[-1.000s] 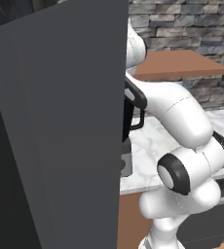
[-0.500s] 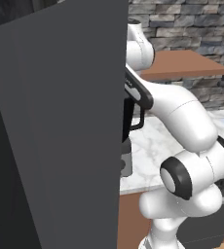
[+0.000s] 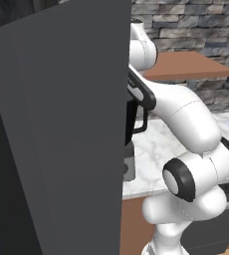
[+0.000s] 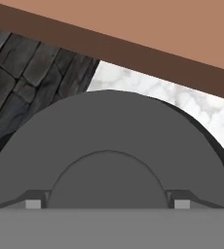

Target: Close the lid blender by securely placing the lid on top.

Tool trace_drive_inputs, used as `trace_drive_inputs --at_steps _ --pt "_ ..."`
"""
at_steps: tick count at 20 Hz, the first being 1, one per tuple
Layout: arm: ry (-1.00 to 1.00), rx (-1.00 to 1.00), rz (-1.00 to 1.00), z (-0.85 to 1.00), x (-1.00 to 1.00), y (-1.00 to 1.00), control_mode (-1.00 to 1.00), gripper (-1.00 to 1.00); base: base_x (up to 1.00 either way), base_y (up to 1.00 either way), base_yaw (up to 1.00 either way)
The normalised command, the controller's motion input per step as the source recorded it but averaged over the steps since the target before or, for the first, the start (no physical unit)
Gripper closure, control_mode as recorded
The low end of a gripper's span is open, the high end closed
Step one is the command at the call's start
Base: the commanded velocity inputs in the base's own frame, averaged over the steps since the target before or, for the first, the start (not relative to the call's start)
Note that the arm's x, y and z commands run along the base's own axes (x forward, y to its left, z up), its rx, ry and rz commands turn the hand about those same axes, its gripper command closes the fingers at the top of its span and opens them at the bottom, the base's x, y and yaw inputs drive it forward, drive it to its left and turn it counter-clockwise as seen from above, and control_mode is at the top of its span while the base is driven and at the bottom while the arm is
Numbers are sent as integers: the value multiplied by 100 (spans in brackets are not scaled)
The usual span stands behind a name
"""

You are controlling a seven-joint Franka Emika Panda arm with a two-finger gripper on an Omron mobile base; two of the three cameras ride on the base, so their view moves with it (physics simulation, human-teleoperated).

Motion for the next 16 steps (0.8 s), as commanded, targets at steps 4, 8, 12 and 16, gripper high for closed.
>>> trace_drive_inputs --at_steps 4,8,12,16 --pt "0 0 0 -14 0 -3 -100 -100 0 0 0" --pt "0 0 0 0 0 -13 -100 -100 0 0 0" --pt "0 0 0 0 -6 -21 -100 -100 0 0 0" --pt "-1 0 0 0 -6 -14 -100 -100 0 0 0"
